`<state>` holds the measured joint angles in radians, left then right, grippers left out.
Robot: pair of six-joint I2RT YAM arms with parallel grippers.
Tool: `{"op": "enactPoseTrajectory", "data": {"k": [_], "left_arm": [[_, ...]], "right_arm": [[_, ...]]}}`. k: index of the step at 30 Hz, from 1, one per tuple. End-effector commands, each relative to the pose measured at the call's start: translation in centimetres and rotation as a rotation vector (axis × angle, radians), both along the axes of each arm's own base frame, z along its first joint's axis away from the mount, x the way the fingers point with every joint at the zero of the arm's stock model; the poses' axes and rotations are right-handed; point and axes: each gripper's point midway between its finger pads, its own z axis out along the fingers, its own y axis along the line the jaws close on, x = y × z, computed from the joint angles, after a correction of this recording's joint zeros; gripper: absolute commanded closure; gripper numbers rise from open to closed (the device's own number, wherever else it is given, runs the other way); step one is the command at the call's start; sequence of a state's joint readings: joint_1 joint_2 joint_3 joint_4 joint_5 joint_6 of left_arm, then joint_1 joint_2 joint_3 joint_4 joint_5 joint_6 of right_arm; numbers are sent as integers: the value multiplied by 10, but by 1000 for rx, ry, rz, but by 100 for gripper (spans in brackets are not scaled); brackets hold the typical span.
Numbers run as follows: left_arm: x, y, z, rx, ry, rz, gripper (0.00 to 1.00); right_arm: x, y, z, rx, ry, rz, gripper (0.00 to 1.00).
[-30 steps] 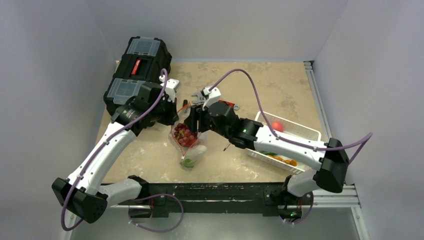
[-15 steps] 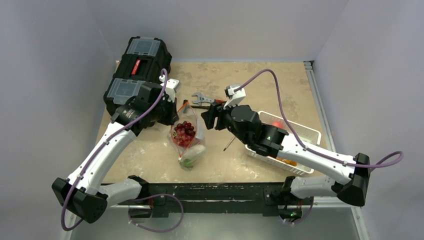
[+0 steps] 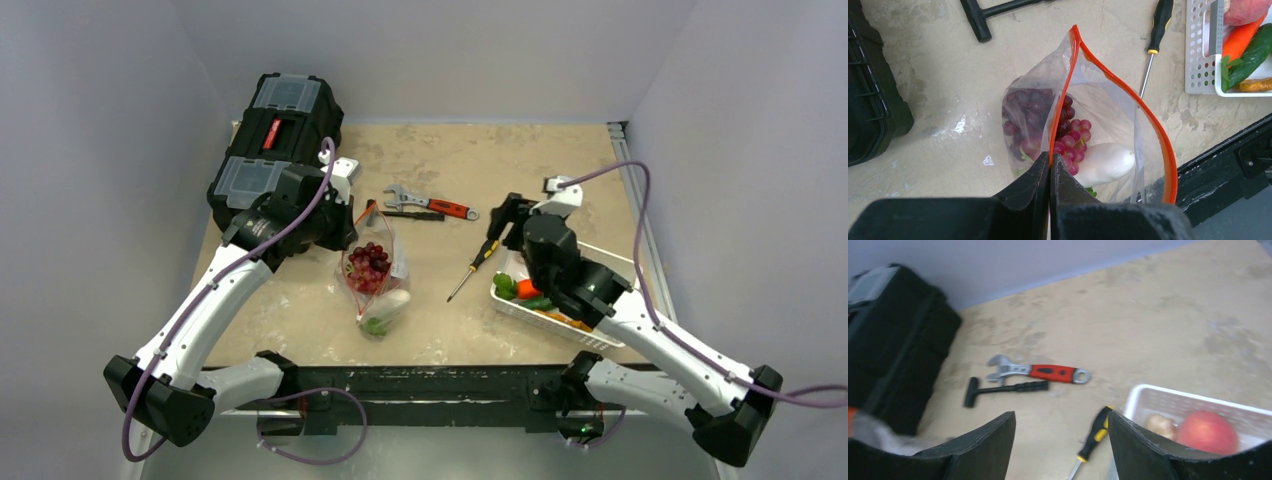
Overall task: Place the food in the zip-top bag and seal the zipper
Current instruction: Pick up the fake fruit from the bin.
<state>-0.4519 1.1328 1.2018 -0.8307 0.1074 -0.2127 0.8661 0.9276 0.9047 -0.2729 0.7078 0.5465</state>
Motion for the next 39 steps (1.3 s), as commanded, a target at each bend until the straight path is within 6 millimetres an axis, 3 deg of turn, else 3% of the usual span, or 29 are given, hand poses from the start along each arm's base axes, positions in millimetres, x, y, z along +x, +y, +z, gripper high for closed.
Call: {"op": "enactPoseTrajectory", "data": {"k": [1, 7, 13, 16, 21, 31, 39], "left_arm": [[4, 2, 7, 1, -44, -8, 100], [5, 1, 7, 2, -41, -8, 100], [5, 2, 6, 7, -42, -6, 100], [5, 3, 6, 8, -41, -4, 100], [5, 2, 7, 4, -43, -7, 100], [5, 3, 6, 9, -40, -4, 100], [5, 2, 6, 8, -40, -5, 100]], "right_arm": [[16, -63, -38, 72, 109, -202, 35], [28, -124, -96, 84, 294, -396, 36], [21, -158, -144, 210, 427, -550, 29], [12, -159, -152, 276, 448, -598, 18], [2, -151, -171, 339, 517, -610, 17], [26, -157, -184, 231, 497, -595, 16], [31, -159, -200, 203, 531, -611, 21]]}}
